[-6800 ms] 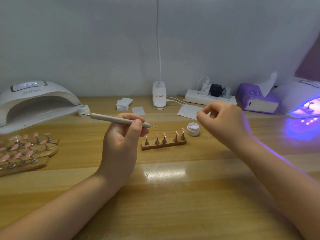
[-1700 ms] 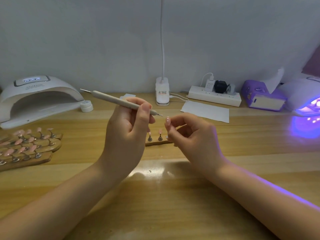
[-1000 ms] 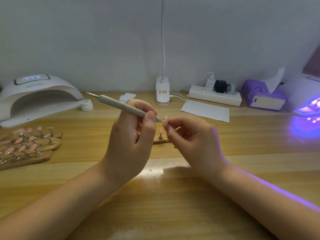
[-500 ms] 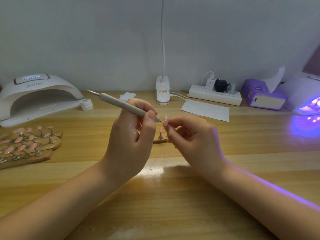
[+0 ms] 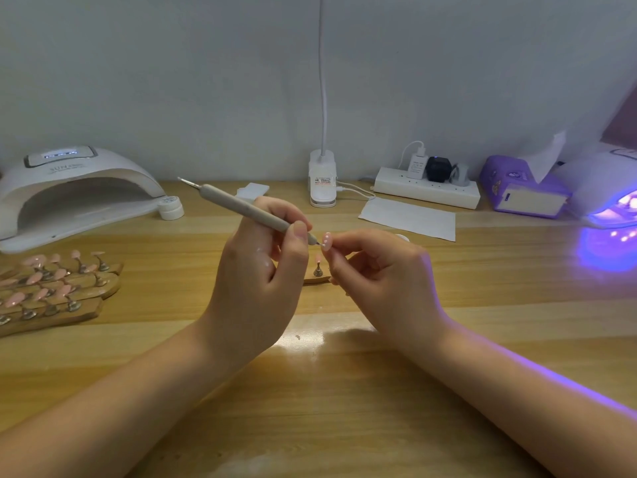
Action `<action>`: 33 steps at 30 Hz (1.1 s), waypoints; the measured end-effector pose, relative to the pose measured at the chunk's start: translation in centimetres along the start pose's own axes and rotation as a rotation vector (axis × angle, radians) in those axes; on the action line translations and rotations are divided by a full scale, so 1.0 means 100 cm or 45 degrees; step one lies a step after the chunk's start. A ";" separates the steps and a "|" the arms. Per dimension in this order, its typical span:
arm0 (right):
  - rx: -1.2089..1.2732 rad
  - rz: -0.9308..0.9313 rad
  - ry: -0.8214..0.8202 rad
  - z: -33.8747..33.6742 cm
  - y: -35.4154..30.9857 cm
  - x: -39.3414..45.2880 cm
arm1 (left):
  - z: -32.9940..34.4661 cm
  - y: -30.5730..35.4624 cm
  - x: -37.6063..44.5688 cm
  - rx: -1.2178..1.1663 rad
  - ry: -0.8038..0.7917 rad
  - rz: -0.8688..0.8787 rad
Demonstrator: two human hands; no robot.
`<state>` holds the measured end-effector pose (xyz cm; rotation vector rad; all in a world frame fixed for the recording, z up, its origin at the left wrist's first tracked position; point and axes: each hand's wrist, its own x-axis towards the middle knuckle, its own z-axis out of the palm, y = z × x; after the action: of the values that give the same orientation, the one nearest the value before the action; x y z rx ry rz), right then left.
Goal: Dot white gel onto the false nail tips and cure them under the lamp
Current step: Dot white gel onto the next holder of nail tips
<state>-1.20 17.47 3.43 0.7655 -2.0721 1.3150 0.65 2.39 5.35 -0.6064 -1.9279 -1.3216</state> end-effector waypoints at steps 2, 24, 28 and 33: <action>0.003 0.001 -0.002 0.000 0.000 0.000 | 0.000 0.000 0.000 0.002 -0.004 0.001; 0.022 0.072 -0.008 -0.002 -0.004 -0.001 | -0.004 0.010 0.005 -0.194 0.076 -0.017; 0.034 0.088 0.016 -0.003 -0.006 0.000 | -0.009 0.017 0.012 -0.252 0.125 0.025; 0.038 0.048 0.031 -0.003 -0.004 0.000 | -0.011 0.024 0.016 -0.272 0.177 0.022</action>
<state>-0.86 17.55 3.79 0.7227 -2.0612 1.3715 1.67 2.16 8.21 -0.6157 -1.6800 -1.5299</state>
